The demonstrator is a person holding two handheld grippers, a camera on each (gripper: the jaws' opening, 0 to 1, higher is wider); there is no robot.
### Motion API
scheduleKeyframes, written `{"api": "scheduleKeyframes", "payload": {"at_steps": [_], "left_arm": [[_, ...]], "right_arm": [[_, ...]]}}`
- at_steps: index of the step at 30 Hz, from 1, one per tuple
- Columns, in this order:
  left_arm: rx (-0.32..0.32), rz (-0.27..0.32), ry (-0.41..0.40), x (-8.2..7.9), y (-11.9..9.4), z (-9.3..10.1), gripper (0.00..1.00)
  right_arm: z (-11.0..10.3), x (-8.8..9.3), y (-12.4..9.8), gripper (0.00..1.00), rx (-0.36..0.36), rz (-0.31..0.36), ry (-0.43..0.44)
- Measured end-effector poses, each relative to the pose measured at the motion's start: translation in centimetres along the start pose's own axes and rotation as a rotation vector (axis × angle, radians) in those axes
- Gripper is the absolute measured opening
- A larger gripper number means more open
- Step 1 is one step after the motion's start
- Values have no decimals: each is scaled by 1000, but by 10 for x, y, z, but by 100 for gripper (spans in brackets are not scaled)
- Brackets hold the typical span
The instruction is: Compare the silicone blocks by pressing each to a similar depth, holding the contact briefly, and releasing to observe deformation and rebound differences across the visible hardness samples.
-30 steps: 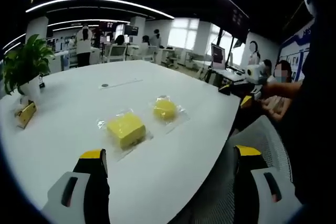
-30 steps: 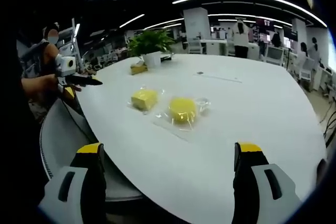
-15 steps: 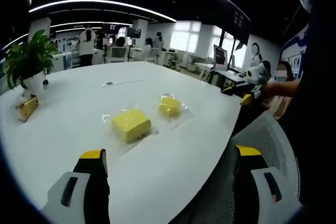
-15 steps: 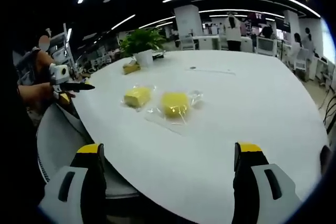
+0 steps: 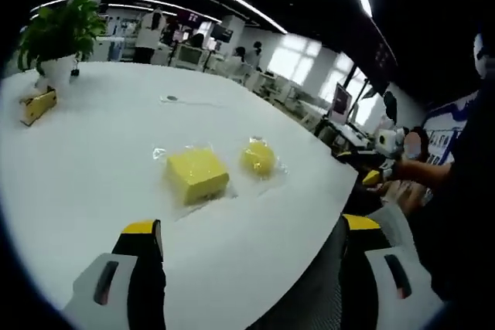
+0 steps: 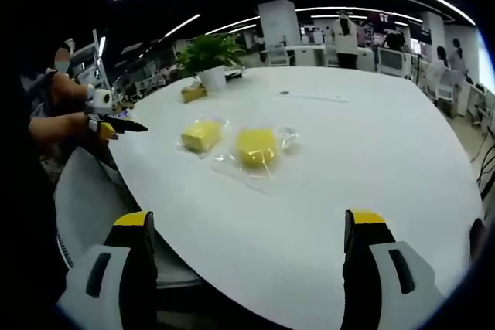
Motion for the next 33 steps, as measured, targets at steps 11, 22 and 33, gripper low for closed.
{"api": "scheduleKeyframes", "payload": {"at_steps": [11, 22, 33], "left_arm": [[-25, -15, -100, -48, 42, -30, 87], [-133, 55, -411, -78, 99, -107, 75], [-4, 110, -666, -70, 114, -114, 37]], "right_arm": [[6, 4, -8, 92, 11, -9, 37], [1, 7, -11, 86, 16, -51, 64], [2, 5, -15, 74, 54, -16, 112]]}}
Point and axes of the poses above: the point that each gripper's makers call its tool centre point, and the gripper's own axes: y roughly forward along the fingers, z roughly to its right, x roughly out of its underside, the point moved 1 cm from there along -y, roughly backward along the fingers, and after that the axes turned 11 degrees about -y, right-handed, at the moved point
